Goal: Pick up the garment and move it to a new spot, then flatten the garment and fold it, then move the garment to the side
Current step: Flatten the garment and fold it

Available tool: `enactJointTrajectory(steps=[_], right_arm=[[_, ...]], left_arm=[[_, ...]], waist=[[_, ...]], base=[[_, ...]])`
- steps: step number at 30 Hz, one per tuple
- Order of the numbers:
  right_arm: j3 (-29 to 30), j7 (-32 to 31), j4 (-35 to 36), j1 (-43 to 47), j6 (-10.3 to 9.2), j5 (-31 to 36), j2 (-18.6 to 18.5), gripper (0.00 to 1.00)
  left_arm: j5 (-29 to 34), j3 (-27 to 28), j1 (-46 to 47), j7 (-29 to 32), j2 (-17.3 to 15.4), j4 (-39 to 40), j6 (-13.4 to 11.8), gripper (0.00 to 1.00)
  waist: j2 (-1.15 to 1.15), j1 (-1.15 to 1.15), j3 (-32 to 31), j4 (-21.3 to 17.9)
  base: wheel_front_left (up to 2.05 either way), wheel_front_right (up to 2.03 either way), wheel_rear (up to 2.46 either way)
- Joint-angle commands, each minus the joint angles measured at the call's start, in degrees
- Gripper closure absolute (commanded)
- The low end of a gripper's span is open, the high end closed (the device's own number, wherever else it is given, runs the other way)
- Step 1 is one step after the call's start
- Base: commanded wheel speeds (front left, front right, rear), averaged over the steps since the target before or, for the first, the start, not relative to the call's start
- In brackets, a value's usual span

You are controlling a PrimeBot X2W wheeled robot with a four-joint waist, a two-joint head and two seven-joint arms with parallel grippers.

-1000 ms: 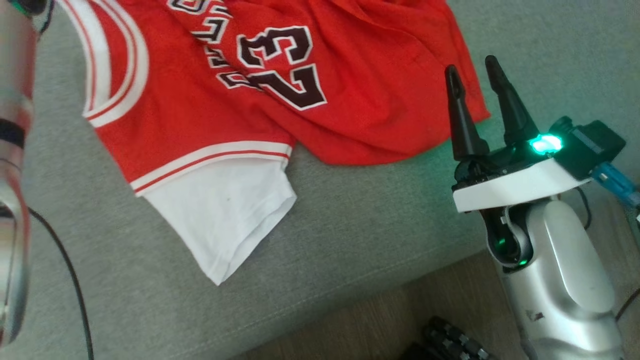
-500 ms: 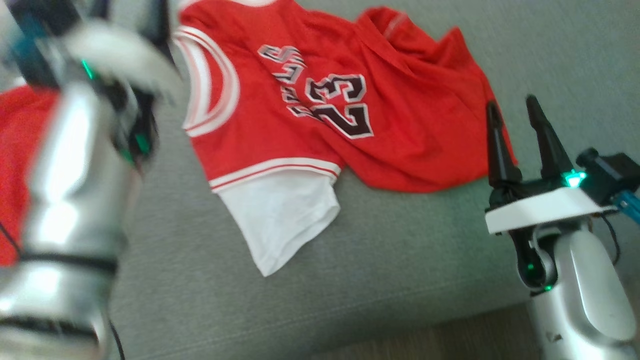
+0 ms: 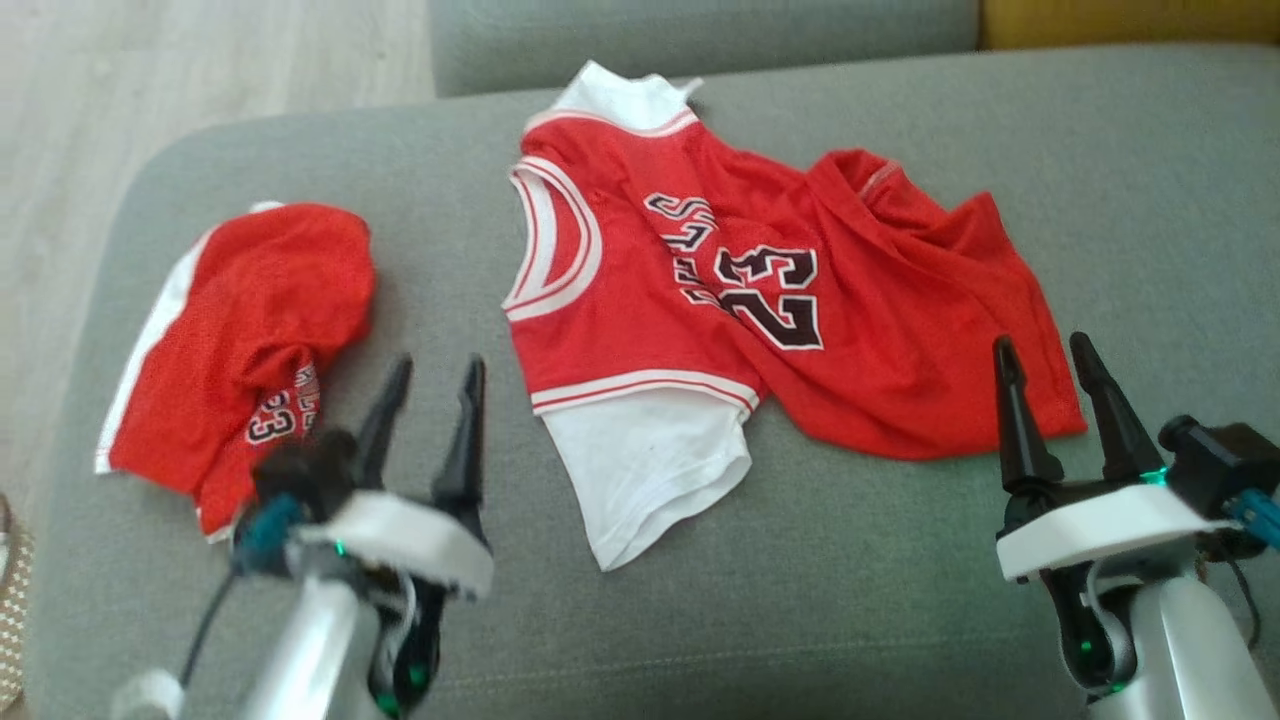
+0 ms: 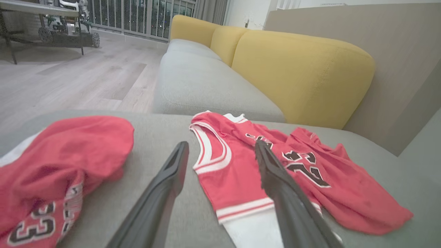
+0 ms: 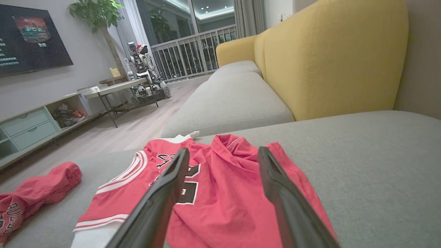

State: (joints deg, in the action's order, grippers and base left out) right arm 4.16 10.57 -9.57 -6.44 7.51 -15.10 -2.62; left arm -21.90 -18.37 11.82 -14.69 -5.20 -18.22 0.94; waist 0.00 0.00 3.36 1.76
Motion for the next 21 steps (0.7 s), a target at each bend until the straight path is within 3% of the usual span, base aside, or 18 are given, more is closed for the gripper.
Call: enactJointTrajectory(steps=[1, 5, 11, 21], right_arm=[[-1.11, -0.16, 2.44, -1.39, -0.02, 0.29, -0.26, 0.00], [-1.67, -0.72, 3.87, -1.47, -0.02, 0.23, -0.26, 0.00], [-2.36, -1.21, 5.18, -1.84, -0.02, 0.49, -0.26, 0.00], [-3.45, -1.40, 6.39, -3.96, -0.02, 1.00, -0.26, 0.00]], left_arm=[[0.72, 2.30, 2.06, -0.30, -0.56, 2.42, -0.44, 0.00], [1.92, 4.05, -1.46, -0.30, 0.91, 4.65, -1.06, 0.00], [1.59, 3.82, -2.54, -0.30, 2.06, 3.94, 0.09, 0.00], [-2.92, -2.56, 2.09, 0.19, 2.30, -8.76, 0.26, 0.00]], waist=[[0.00, 0.00, -0.69, 0.51], [0.00, 0.00, -0.20, -0.26], [0.00, 0.00, 1.30, -1.79], [0.00, 0.00, 5.03, -5.27]], base=[[0.00, 0.00, 0.00], [0.00, 0.00, 0.00], [0.00, 0.00, 0.00], [0.00, 0.00, 0.00]])
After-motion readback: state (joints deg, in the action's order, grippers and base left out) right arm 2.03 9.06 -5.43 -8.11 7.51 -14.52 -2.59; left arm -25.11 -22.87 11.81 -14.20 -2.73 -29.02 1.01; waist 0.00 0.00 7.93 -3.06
